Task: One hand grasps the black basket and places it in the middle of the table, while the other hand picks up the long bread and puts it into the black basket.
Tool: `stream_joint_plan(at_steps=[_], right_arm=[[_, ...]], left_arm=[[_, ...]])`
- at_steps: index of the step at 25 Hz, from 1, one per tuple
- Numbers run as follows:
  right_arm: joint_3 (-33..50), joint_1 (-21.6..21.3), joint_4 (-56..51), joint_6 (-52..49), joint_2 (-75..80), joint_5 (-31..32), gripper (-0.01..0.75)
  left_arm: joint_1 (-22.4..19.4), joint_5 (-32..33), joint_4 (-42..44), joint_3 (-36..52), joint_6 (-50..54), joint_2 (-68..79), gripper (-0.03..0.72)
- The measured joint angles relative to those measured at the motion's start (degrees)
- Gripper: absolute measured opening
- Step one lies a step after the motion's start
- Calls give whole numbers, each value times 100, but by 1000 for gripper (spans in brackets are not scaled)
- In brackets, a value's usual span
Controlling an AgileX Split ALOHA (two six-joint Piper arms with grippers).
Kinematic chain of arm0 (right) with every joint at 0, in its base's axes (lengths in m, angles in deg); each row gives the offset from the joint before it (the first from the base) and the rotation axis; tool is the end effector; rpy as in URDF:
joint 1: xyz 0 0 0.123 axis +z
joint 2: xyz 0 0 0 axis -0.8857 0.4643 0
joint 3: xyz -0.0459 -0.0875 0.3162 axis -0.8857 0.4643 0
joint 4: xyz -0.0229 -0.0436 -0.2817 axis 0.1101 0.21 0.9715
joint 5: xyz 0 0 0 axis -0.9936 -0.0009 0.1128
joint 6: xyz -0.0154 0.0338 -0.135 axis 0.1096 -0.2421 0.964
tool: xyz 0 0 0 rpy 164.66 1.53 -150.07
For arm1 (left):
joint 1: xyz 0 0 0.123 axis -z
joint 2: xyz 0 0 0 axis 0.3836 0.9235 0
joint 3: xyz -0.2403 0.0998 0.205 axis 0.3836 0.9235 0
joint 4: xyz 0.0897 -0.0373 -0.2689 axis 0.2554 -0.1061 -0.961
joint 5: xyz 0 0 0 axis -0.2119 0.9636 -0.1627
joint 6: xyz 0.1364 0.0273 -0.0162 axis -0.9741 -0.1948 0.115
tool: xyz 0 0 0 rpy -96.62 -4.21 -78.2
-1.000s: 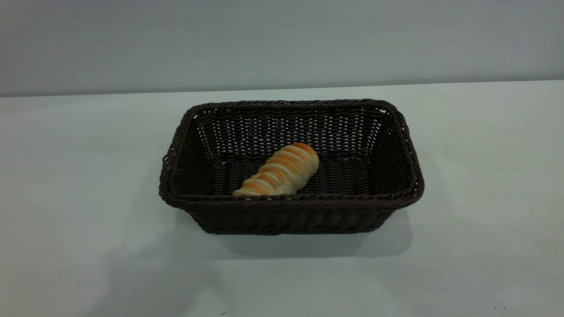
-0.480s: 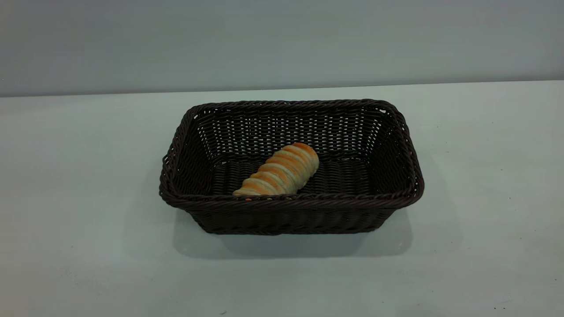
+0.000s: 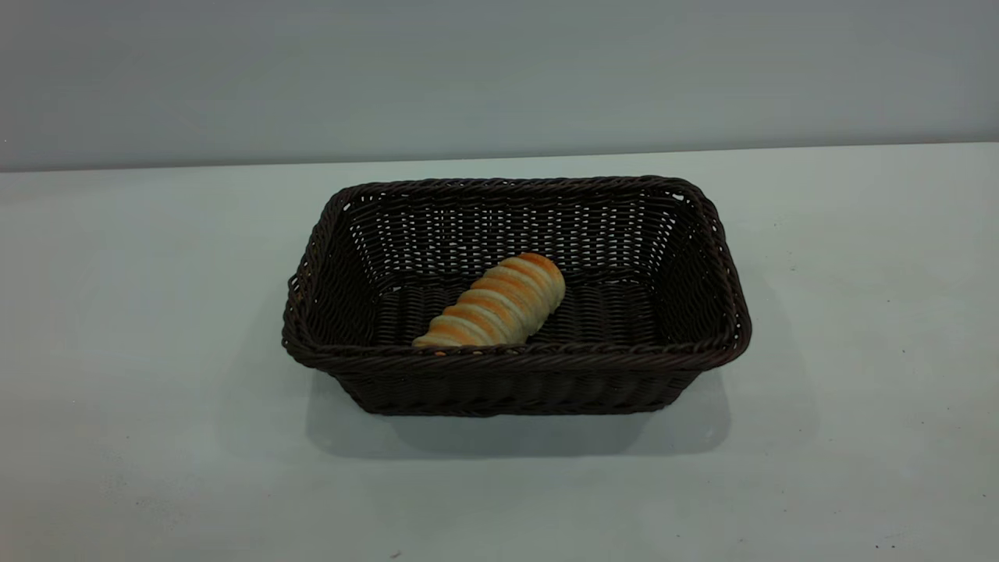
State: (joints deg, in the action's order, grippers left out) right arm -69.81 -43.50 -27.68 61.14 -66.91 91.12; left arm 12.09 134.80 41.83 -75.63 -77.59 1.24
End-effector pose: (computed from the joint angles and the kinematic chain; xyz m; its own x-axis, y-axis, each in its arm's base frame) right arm 0.0176 0.0044 0.2532 -0.4882 -0.2094 -0.8472 -0.3337 0.9418 -0.0405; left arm 0.0816 -0.0409 0.2294 -0.7810 0.4400 -0.4432 0.4705 0.8812 0.0456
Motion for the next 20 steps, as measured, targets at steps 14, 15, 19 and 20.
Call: stream_joint_plan(at_steps=[14, 15, 19, 20], right_arm=[[0, -18, 0, 0, -10, 0, 456], [0, -87, 0, 0, -10, 0, 456], [0, -926, 0, 0, -10, 0, 456], [0, -1088, 0, 0, -16, 0, 456]], left_arm=[[0, -121, -2, 47, -415, -1130, 566], [0, -120, -2, 47, -420, -1183, 566], [0, -115, -2, 52, -431, -1404, 566], [0, -108, -2, 52, -443, -1447, 566]])
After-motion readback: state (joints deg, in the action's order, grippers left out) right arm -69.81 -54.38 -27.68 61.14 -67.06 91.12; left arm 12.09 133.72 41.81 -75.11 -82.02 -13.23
